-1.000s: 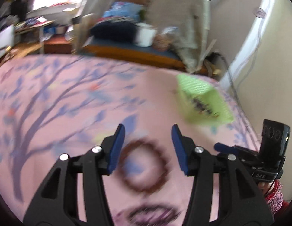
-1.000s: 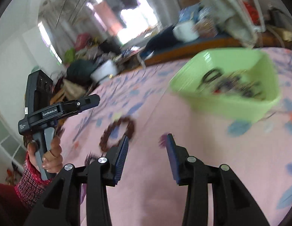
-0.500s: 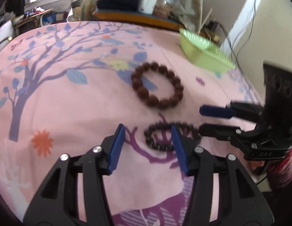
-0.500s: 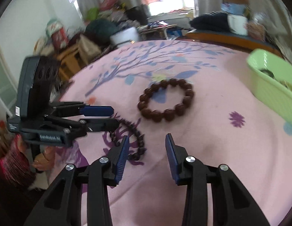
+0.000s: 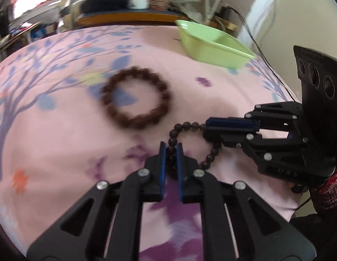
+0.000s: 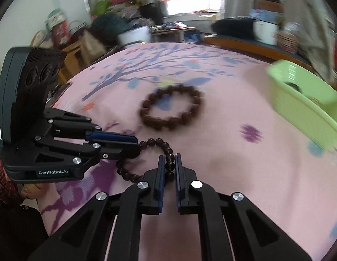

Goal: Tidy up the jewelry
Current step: 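Grasp the dark bead bracelet with the left gripper and drop it into the tray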

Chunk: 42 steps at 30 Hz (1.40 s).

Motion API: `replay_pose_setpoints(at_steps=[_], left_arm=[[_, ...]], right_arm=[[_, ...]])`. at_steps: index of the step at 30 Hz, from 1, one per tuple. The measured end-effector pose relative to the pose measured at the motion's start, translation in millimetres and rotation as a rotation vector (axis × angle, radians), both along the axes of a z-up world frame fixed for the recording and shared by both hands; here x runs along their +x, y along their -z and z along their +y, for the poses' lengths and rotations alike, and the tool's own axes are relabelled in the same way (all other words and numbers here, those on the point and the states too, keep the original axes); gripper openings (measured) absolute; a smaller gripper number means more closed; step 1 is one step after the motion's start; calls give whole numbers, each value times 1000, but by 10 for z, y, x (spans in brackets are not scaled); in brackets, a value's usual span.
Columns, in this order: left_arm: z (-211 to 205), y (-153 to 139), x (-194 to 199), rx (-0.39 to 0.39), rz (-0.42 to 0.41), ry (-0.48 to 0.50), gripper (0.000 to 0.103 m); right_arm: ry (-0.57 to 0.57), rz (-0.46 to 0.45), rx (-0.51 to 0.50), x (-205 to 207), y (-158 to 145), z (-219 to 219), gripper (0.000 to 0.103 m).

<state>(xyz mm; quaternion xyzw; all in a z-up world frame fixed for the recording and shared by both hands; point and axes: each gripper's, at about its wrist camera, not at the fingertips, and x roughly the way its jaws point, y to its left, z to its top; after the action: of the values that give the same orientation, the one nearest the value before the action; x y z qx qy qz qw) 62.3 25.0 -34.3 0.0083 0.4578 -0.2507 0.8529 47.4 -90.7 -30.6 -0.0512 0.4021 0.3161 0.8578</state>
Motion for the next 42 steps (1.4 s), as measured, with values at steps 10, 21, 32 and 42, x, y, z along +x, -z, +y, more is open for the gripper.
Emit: replay_pose_setpoints(at_steps=[10,21,32,42], left_arm=[[-852,-231,247,-47,-20,187,8],[-1243,-820,965,-65,-121,160,8],[-1601,-735,1939,52,-156,-44,30],[-828,-550,1347,-48,-163,-115,38]], right_arm=[[206,-64,87,-94,-219,-873,0],[295,-233,112,418,-844,-1307,0],[427,-280,63,1432,-693,-1566,0],[431,-168,254,783,-324,-1535,0]])
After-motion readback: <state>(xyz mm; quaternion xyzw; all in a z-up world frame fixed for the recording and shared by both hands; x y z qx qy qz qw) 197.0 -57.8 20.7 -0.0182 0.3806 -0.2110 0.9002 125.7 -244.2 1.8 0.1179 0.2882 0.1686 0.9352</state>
